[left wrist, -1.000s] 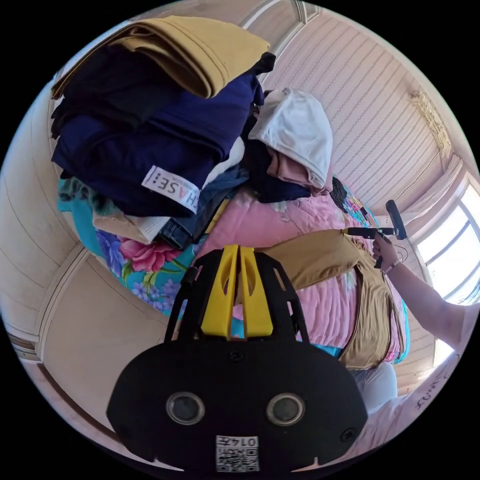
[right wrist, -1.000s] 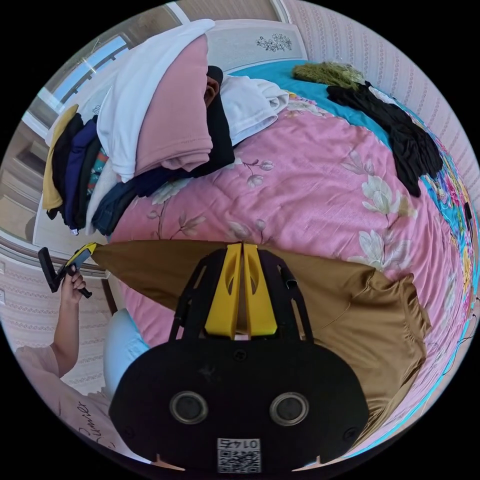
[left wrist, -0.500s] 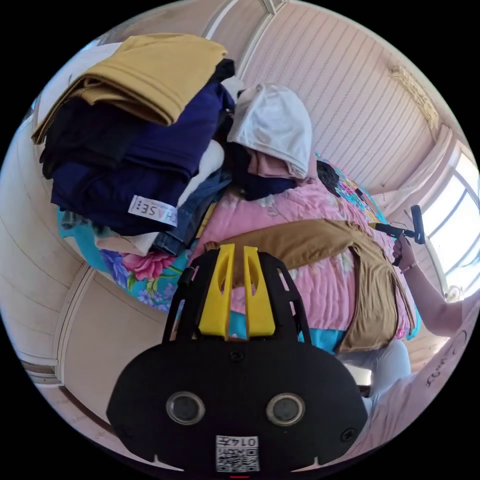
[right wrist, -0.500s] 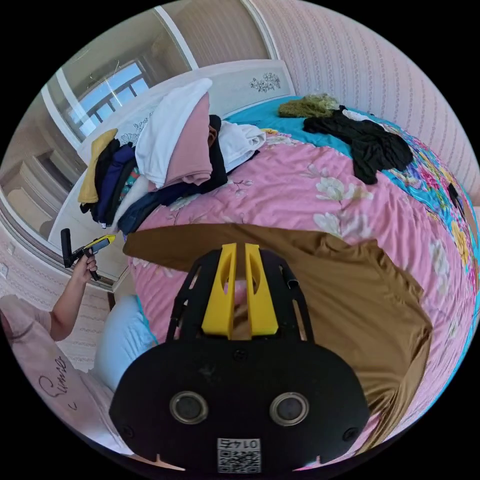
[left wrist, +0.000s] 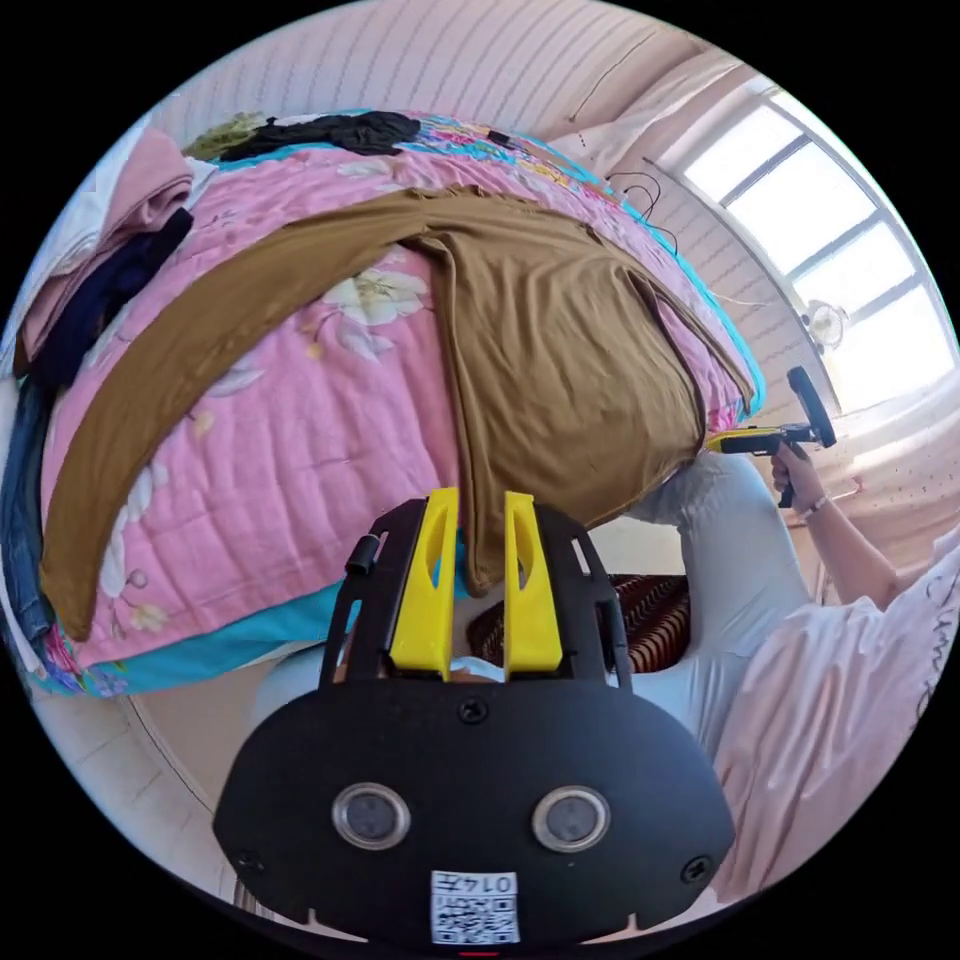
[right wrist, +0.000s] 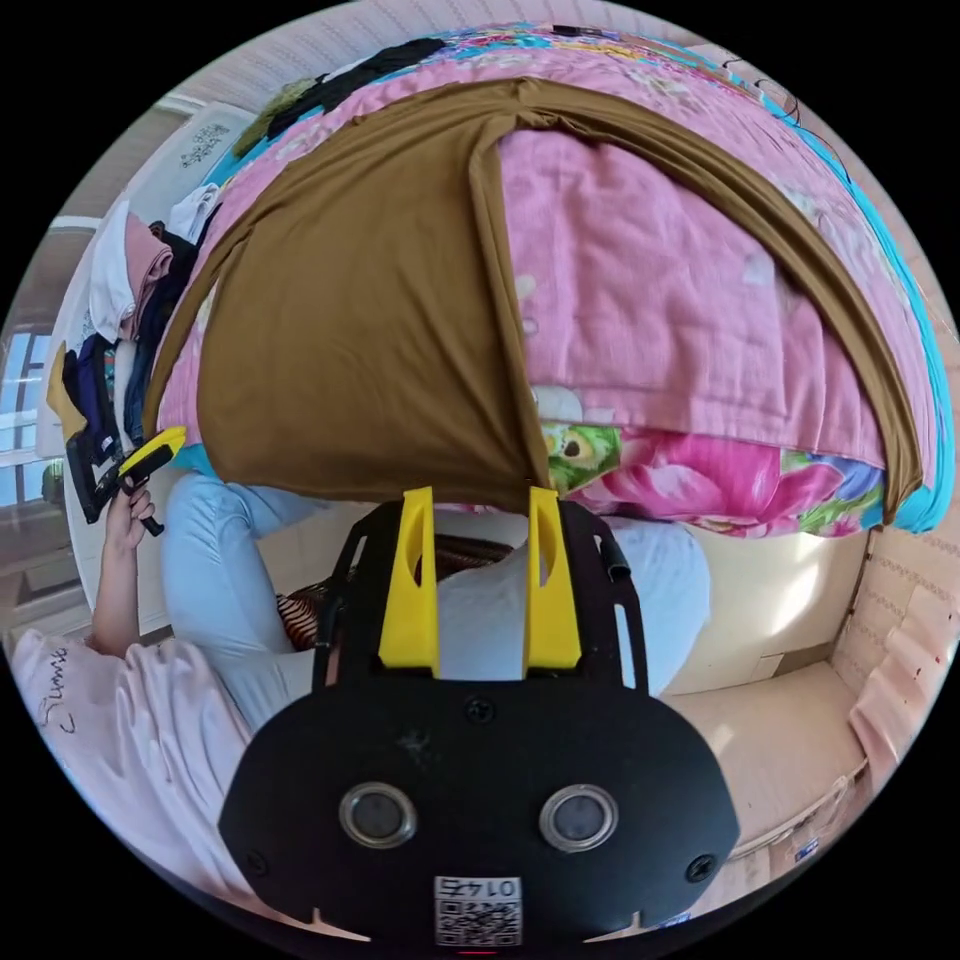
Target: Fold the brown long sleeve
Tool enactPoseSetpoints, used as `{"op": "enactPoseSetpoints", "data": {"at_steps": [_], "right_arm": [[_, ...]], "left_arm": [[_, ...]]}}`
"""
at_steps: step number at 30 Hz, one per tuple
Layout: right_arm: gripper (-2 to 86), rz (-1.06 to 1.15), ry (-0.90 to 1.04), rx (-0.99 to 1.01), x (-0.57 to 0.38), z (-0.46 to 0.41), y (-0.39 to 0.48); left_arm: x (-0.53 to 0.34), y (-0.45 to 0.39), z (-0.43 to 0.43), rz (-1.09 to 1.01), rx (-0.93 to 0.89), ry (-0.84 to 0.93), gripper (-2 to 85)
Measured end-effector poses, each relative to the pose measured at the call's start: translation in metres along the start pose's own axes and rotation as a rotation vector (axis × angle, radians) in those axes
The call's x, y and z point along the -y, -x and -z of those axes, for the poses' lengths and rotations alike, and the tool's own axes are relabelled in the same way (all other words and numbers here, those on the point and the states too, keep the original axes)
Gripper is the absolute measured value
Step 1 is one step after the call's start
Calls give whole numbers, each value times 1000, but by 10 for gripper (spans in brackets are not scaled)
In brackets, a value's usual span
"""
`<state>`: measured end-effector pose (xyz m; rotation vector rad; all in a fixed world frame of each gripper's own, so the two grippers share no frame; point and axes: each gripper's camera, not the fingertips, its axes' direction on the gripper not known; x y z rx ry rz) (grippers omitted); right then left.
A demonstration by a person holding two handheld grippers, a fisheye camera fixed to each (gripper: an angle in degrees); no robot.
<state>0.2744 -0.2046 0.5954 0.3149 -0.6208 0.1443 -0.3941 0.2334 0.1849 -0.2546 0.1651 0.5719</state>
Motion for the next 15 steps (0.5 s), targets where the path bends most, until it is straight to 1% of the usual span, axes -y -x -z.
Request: {"op": "enactPoseSetpoints", "data": {"at_steps": [1,2,3,4,5,7,10,11,13,15], "right_arm": [[107,-8,11,-12,5,0,-3],[82,-13,22,-33,12,2,-5],[61,-8,24,-36,15,4,-5],[19,-1,38,-41,21,8,-7],[11,10,56,-26,26,13,-9],[4,34,86,6,26,25,-12],[-1,74,140,-73,13,45,-16],[-1,93,178,-87,10,48,-18],[-1,114,209,-103,7,58,-20],[0,139,190,-110,12,81,-21]], "left_arm": [[15,-7,-10,4,-35,33,72],[29,-16,-19,-5,-9,67,62],[35,-20,-25,-13,37,90,53],[45,-28,-36,-27,117,130,34],[52,-35,-41,-43,132,130,12],[62,-44,-42,-55,115,156,-1],[73,-57,-39,-94,17,197,-4],[79,-60,-37,-96,9,203,-2],[90,-60,-25,-84,57,189,13],[106,-59,-8,-91,81,181,37]]}}
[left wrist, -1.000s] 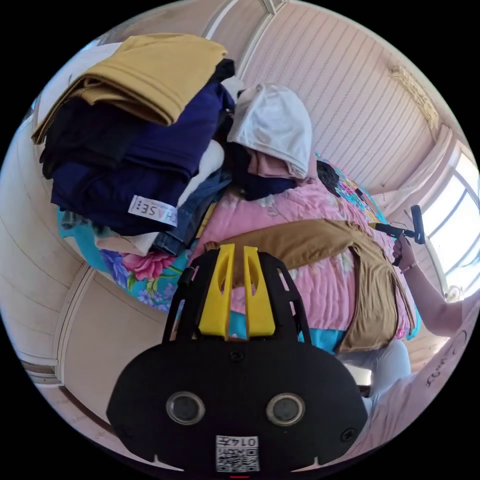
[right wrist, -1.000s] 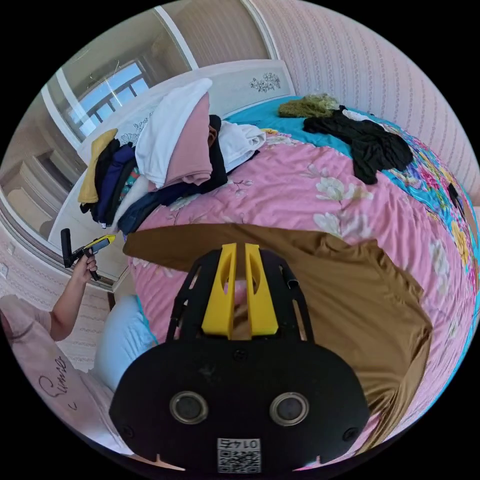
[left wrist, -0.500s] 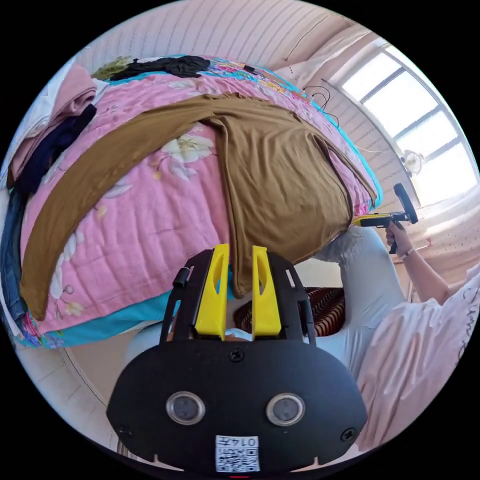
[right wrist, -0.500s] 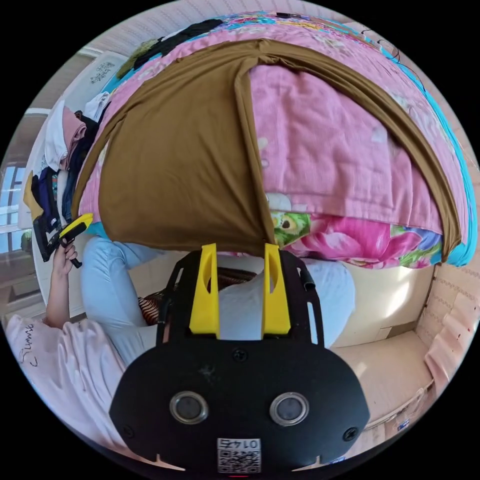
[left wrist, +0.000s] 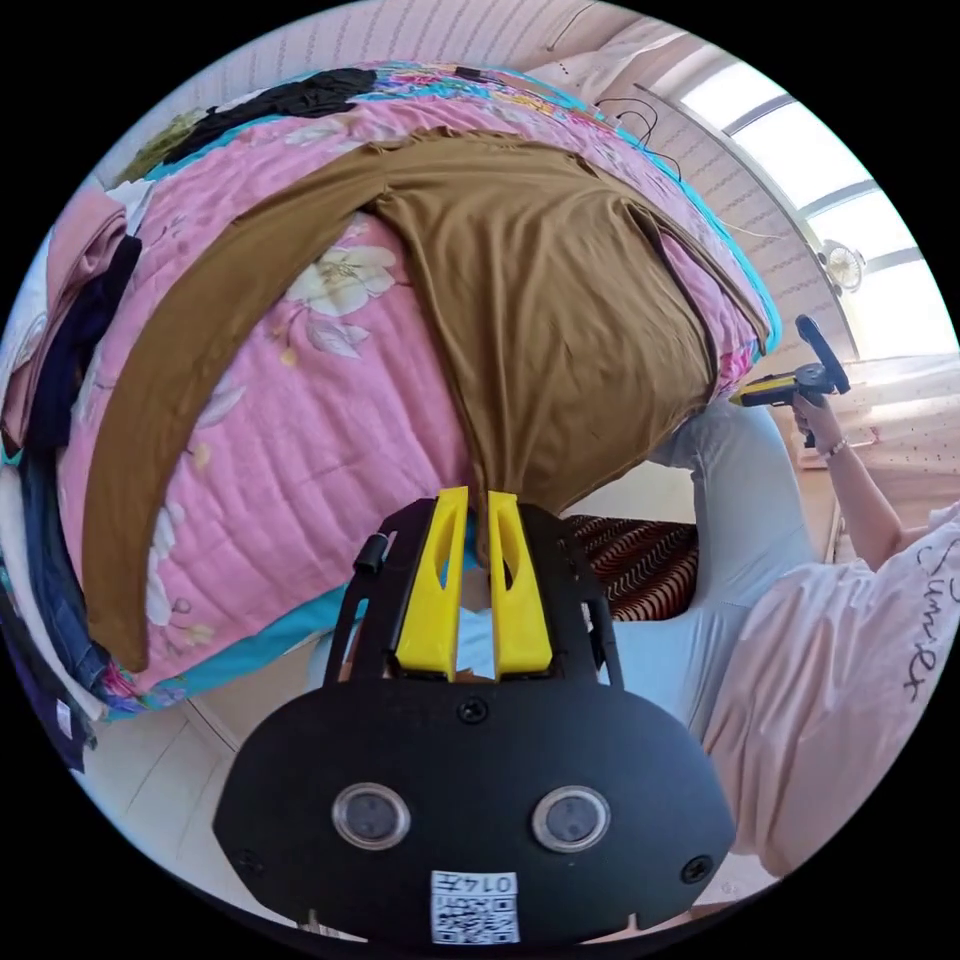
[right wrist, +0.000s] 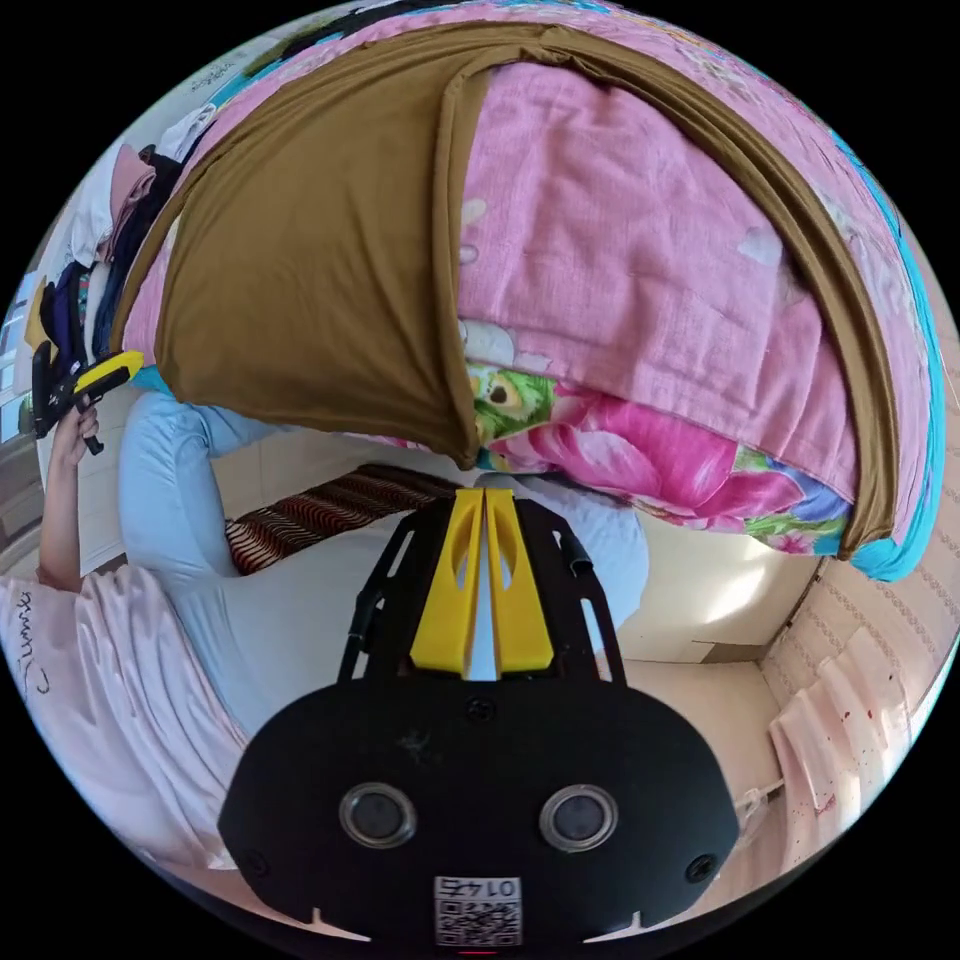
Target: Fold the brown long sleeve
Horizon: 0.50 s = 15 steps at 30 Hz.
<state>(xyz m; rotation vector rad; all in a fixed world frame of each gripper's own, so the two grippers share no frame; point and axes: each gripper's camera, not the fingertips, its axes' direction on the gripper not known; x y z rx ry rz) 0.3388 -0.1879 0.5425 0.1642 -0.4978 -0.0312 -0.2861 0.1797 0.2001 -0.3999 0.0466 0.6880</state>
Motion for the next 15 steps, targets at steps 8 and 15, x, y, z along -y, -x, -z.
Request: {"op": "enactPoseSetpoints", "data": {"at_steps": [8,15], "right_arm": [[51,258,-421,52,140,186,16],[79,234,-472,3,307,248,17]], "left_arm": [[177,0,72,-115,169,-305,46],[366,-14,26,-104,44,-317,58]]}}
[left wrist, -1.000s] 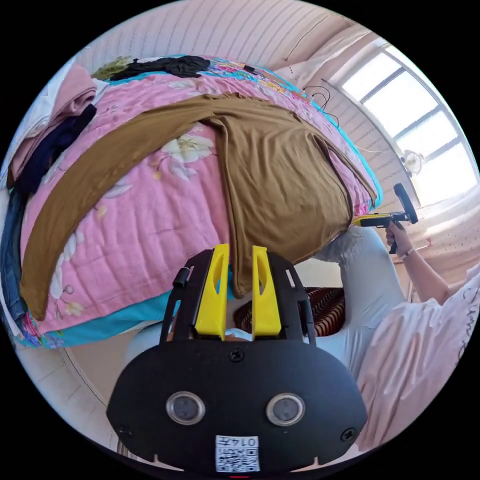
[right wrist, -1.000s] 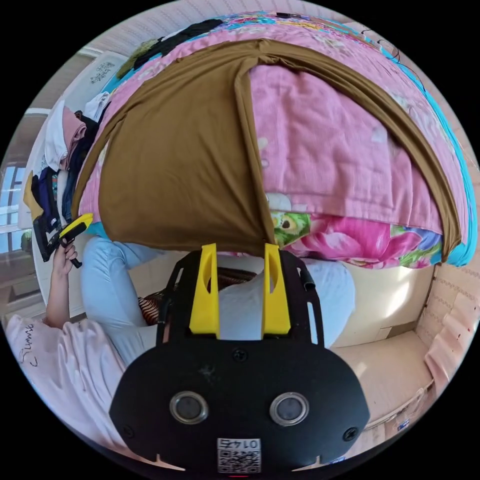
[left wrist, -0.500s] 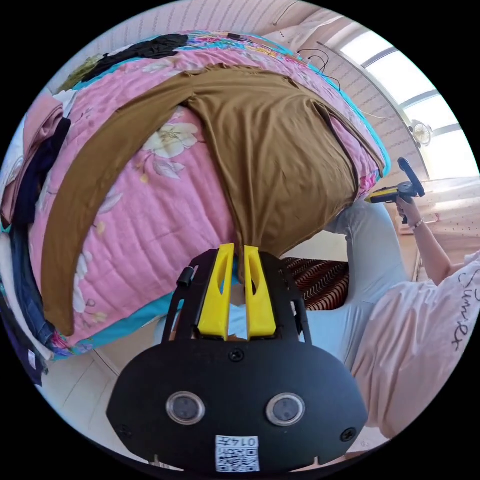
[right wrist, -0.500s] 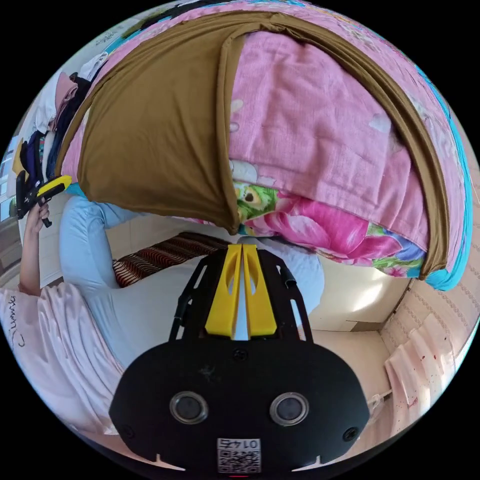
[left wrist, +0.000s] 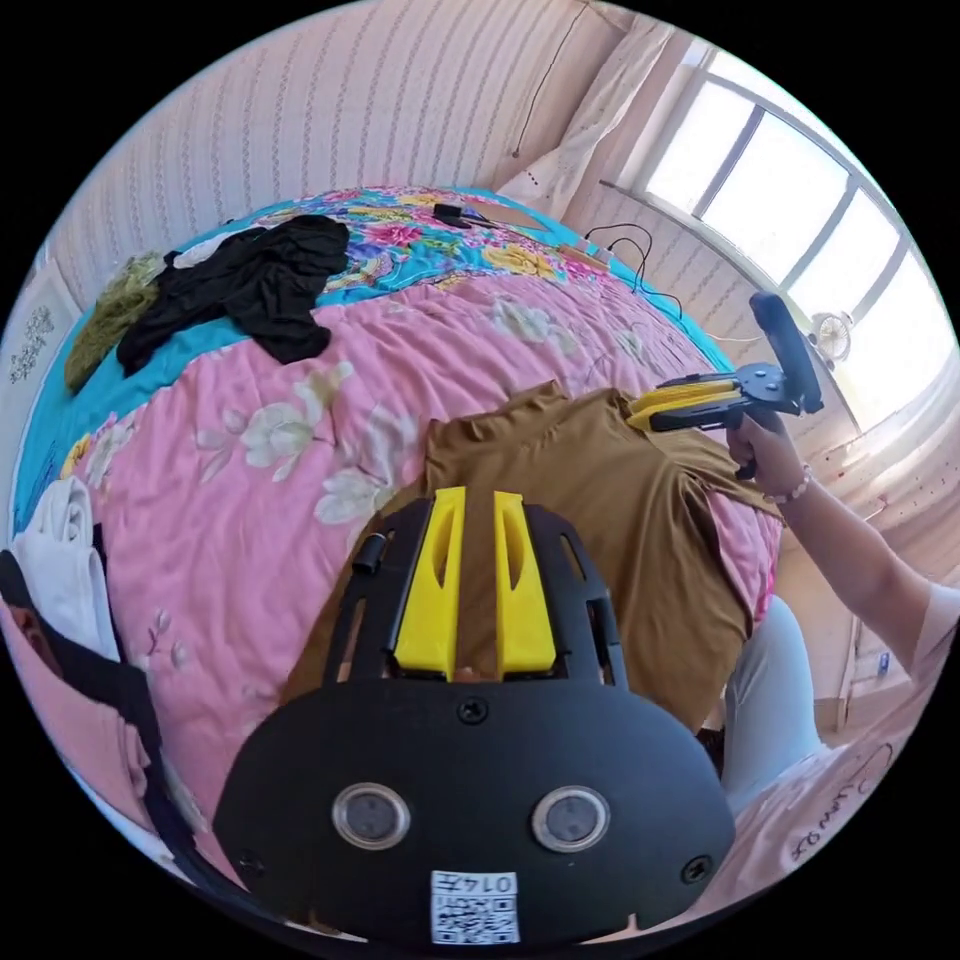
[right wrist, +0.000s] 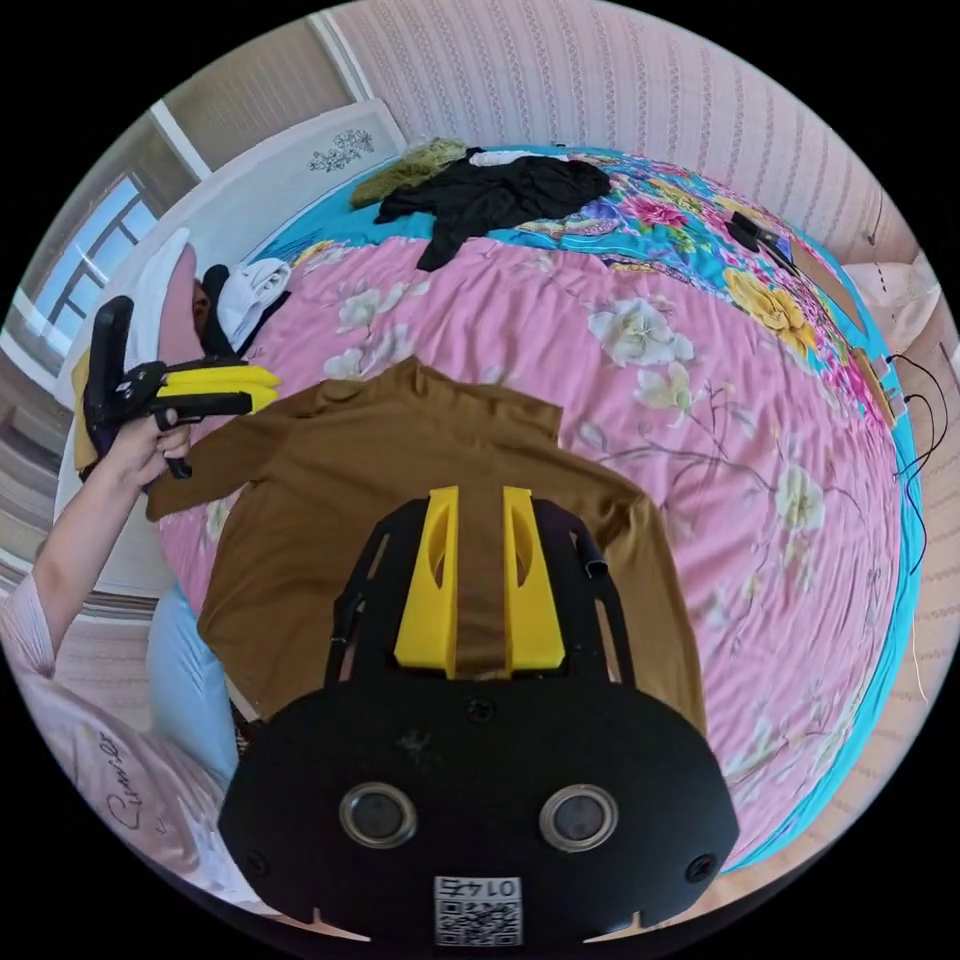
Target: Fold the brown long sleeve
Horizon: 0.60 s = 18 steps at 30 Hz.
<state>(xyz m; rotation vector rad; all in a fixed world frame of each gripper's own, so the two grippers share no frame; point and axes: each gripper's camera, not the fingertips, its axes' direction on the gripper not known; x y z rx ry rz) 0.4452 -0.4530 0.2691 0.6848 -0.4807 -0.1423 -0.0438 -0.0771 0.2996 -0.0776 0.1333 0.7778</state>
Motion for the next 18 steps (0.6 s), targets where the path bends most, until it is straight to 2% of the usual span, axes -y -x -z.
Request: {"op": "enactPoseSetpoints", "data": {"at_steps": [3,6,8,11,13,15,16,18], "right_arm": [[102,-71,10,-28,39,-10,-26],[93,-105,32,-100,58,-22,-45],[72,-120,100,-51,61,-31,-63],[17,-109,-46,69,54,17,-79],[7,-96,-102,58,54,39,-86],[3,-90,-79,32,61,42,-91],[1,-86,-41,15,65,36,-92],[-1,-75,24,-38,67,24,-92]], "left_arm": [[44,-5,-43,24,124,36,73],[71,-4,-85,54,100,148,64],[84,-9,-108,29,87,226,20],[98,-19,-98,10,118,130,-5],[106,-19,-94,39,119,64,-7],[115,-20,-106,51,135,86,-6],[119,-19,-122,68,119,140,-3],[121,-17,-133,137,62,133,4]]}}
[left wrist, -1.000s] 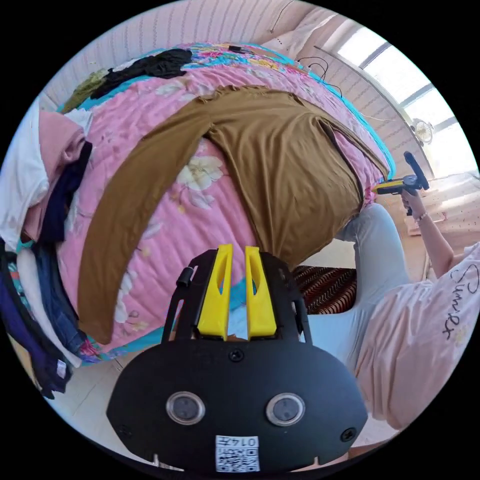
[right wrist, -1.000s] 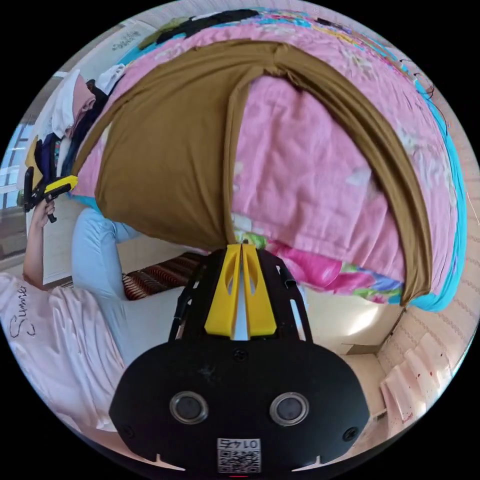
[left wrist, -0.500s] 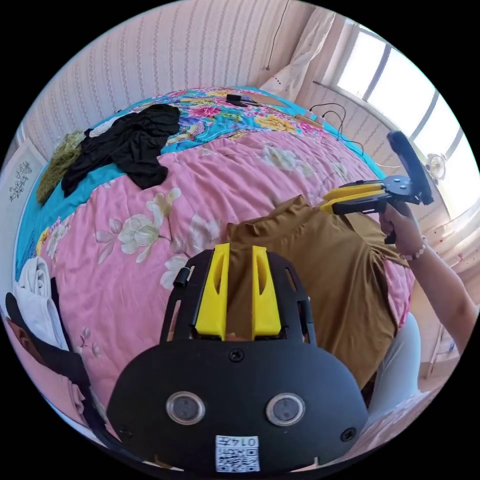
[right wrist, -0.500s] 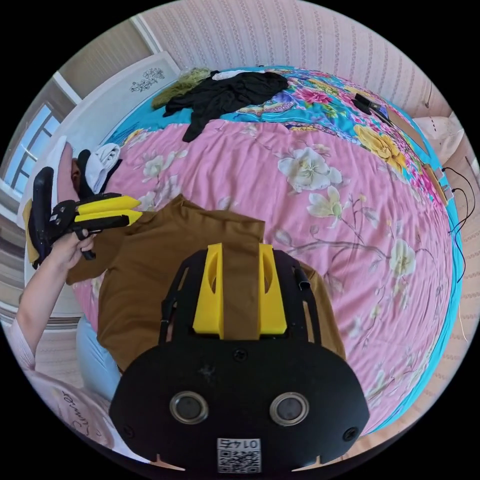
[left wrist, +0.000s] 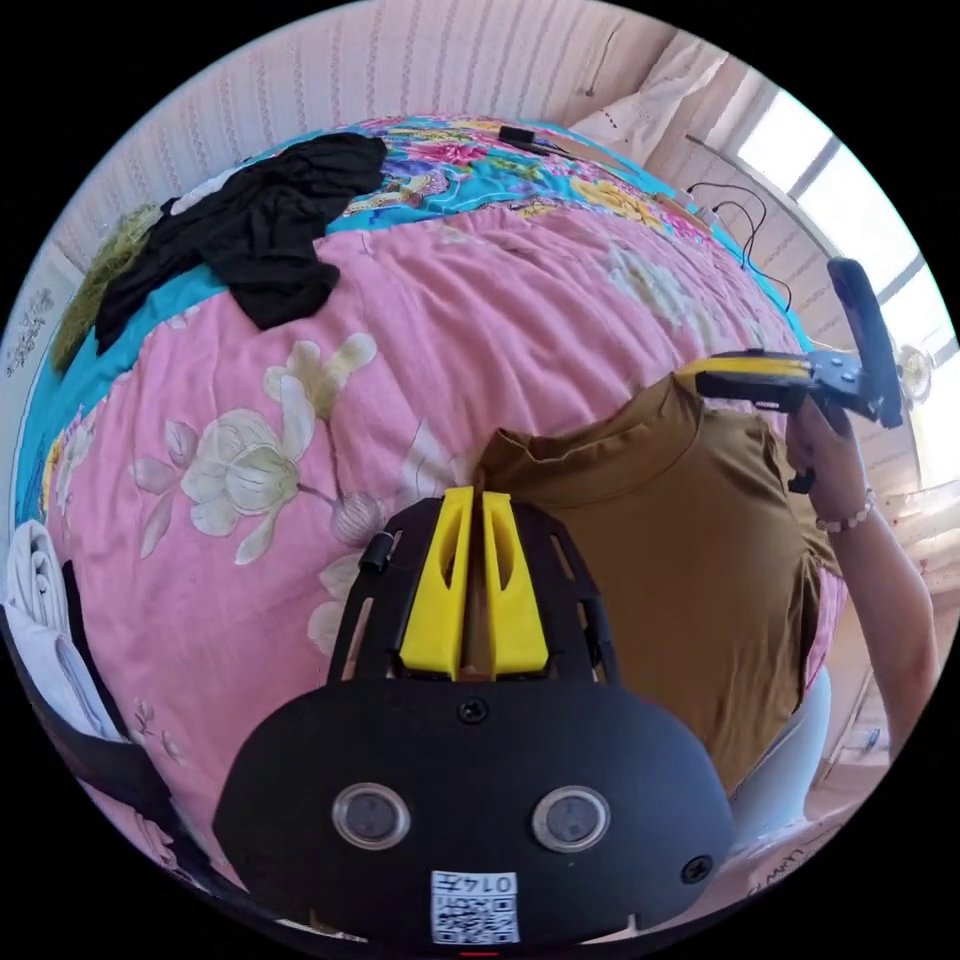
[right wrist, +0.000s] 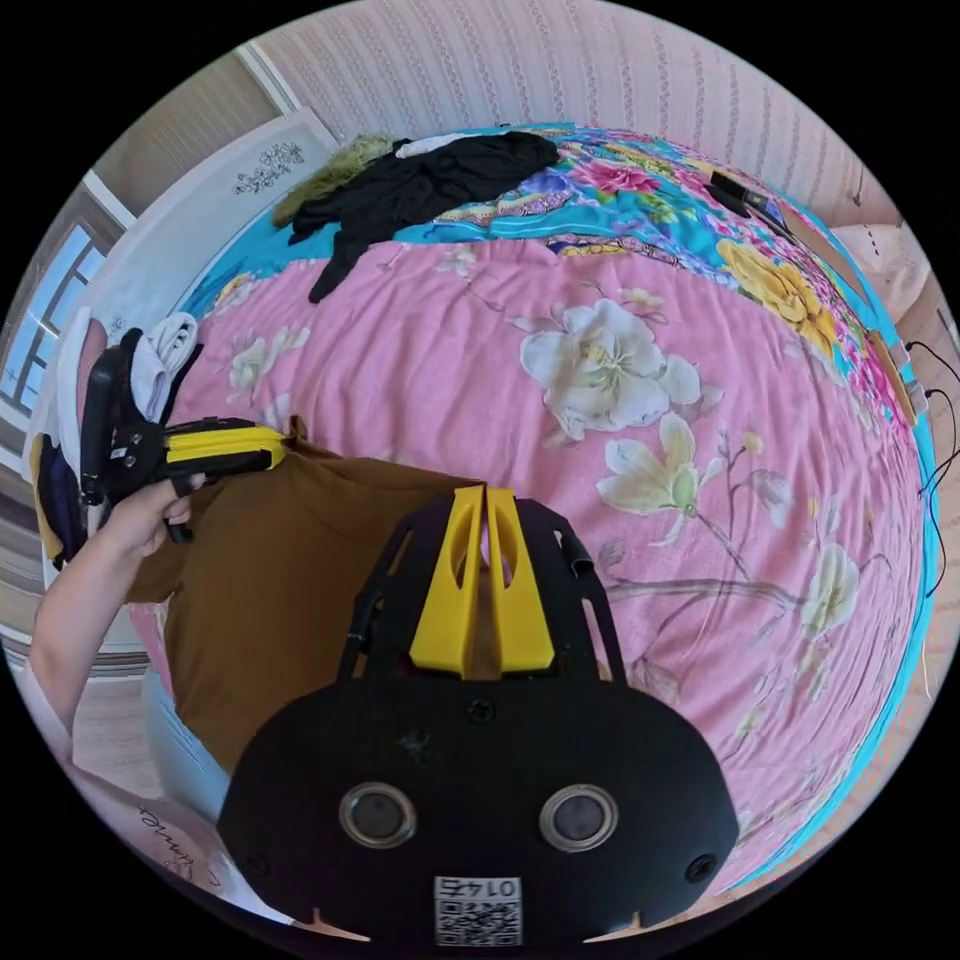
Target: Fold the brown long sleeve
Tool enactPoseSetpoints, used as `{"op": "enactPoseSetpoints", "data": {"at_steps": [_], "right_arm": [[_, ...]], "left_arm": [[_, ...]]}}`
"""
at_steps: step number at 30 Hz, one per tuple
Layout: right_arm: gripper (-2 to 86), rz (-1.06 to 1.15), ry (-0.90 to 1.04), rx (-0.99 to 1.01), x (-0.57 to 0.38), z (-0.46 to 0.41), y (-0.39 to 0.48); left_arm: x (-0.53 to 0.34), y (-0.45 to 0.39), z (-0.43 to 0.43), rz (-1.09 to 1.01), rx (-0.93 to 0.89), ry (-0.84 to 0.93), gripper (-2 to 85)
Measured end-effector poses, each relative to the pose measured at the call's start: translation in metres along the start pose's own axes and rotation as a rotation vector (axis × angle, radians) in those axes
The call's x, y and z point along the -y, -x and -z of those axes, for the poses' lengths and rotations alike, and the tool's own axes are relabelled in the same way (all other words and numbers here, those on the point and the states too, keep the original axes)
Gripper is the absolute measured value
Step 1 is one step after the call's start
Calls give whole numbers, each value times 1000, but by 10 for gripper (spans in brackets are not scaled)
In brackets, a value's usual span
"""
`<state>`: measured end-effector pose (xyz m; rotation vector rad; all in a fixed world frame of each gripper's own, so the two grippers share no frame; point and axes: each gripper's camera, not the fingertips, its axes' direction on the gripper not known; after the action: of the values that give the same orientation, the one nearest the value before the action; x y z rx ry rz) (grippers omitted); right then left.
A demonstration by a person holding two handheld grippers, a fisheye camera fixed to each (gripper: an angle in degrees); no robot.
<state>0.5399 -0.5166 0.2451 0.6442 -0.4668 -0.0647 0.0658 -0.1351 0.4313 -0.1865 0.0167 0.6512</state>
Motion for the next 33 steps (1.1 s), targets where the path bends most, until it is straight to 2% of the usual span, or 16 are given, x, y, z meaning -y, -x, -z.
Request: {"op": "enactPoseSetpoints", "data": {"at_steps": [2,6,8,10,12,14,17,20,23,29,33], "right_arm": [[0,-14,-35,-24,-9,21,-9],[7,-64,-246,-28,-75,103,-37],[21,-99,-402,6,-168,162,-56],[41,-149,-481,25,-256,194,-72],[47,-283,-565,8,-347,215,-94],[57,-542,-659,-34,-456,233,-129],[88,-858,-737,-65,-562,250,-174],[101,-1048,-882,-150,-641,274,-195],[88,-1200,-964,-273,-694,282,-209],[92,-1275,-1078,-137,-745,295,-246],[122,-1328,-1067,-218,-778,318,-258]], "left_arm": [[1,2,3,73,-86,-13,48],[-11,-6,34,73,-35,-72,64],[-33,-27,60,3,-20,-145,62],[-52,-52,68,-67,-9,-155,58],[-69,-82,70,-150,4,-137,55],[-87,-128,69,-255,16,-135,51],[-92,-186,62,-342,-29,-113,50],[-80,-253,52,-456,-78,-75,50],[-60,-331,41,-577,-89,-43,50],[-33,-498,9,-836,-186,5,51],[-32,-591,-15,-1000,-226,19,51]]}}
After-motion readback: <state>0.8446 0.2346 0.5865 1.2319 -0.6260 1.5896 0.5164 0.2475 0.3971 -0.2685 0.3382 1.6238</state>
